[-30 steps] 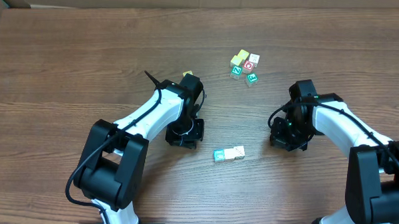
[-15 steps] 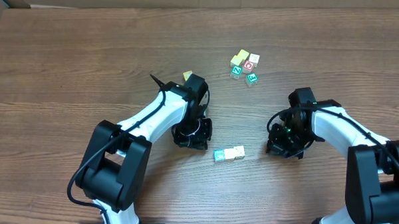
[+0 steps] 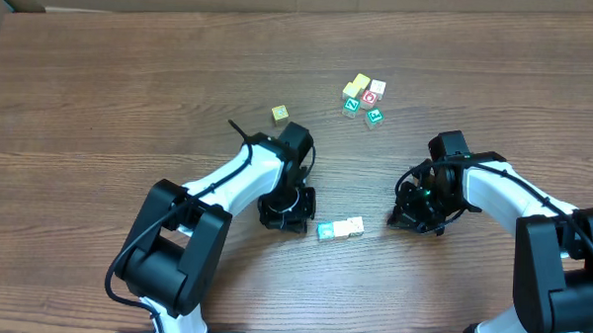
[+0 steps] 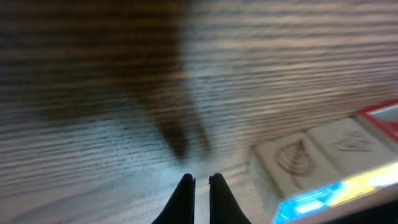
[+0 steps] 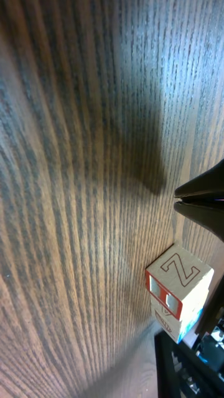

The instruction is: Flip 3 blocks

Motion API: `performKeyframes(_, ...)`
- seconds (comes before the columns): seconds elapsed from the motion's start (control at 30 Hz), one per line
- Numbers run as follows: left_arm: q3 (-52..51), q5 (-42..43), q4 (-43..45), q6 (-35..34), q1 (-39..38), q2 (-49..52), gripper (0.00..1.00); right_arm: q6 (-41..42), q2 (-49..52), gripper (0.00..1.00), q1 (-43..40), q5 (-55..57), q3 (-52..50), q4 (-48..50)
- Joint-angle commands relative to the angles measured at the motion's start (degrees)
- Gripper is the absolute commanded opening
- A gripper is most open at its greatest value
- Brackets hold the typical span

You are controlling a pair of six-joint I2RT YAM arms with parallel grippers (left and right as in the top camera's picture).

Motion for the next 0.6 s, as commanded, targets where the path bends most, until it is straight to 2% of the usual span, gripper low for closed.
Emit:
performKeyframes(0.0,-2.64,1.92,2.62,-1.64,-0.37,0.11,0.04,0.42,-1.53,0.04,0.0,-1.03,-0.31,0.26)
performKeyframes(0.2,-3.26,6.47,3.82,-1.31,-0.37,0.11,0.04,0.44,-1.55,0.04,1.16,-1.01,-0.31,0.5)
performKeyframes(0.57,-3.26,6.34,3.85,-1.18,-0.35,0.11,0.04,1.75,-1.53,0.04,6.16,-0.35,-0.31,2.84)
